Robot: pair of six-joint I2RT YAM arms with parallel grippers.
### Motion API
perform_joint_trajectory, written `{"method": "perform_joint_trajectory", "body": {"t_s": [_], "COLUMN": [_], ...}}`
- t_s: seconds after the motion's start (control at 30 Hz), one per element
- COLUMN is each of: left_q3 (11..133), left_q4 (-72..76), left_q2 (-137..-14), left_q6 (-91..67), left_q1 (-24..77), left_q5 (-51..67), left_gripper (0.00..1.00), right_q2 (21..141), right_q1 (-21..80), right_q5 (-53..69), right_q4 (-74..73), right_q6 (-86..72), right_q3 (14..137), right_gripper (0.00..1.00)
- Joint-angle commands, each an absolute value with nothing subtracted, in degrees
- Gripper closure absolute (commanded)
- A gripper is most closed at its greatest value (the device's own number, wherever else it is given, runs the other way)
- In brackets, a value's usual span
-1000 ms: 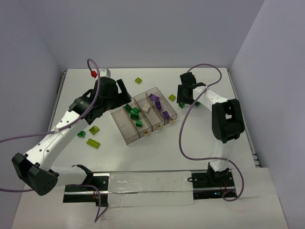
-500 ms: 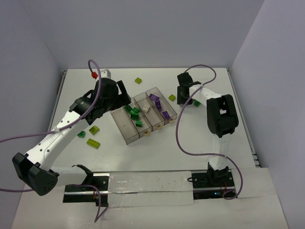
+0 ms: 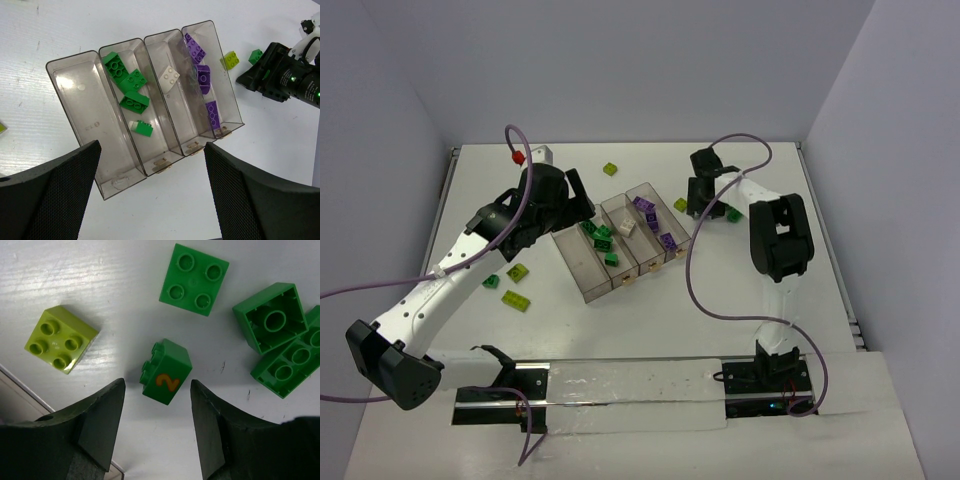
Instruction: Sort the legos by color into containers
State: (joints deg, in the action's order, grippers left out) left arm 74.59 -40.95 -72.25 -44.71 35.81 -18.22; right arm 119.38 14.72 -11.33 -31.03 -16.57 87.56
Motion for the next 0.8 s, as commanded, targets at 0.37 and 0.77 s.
{"method": "perform_joint_trajectory", "body": {"t_s": [0.37, 0.77], "left_q3": [75.63, 75.50], "left_q4": [-40.93, -41.49], "left_q2": [-71.30, -71.02], "left_q6": [-43.07, -43.99], "left_q1": [35.86, 35.86], "left_q5": [-18.33, -19.16], "left_gripper": [0.08, 0.08], "right_q2": [120.35, 98.47], "right_q1": [13.82, 15.92], "right_q5": [-14.12, -10.24], "right_q4": [-32.80, -25.18], "right_q6": [-22.43, -22.59], "right_q3": [90.73, 75.16], "right_gripper": [0.72, 0.86]}}
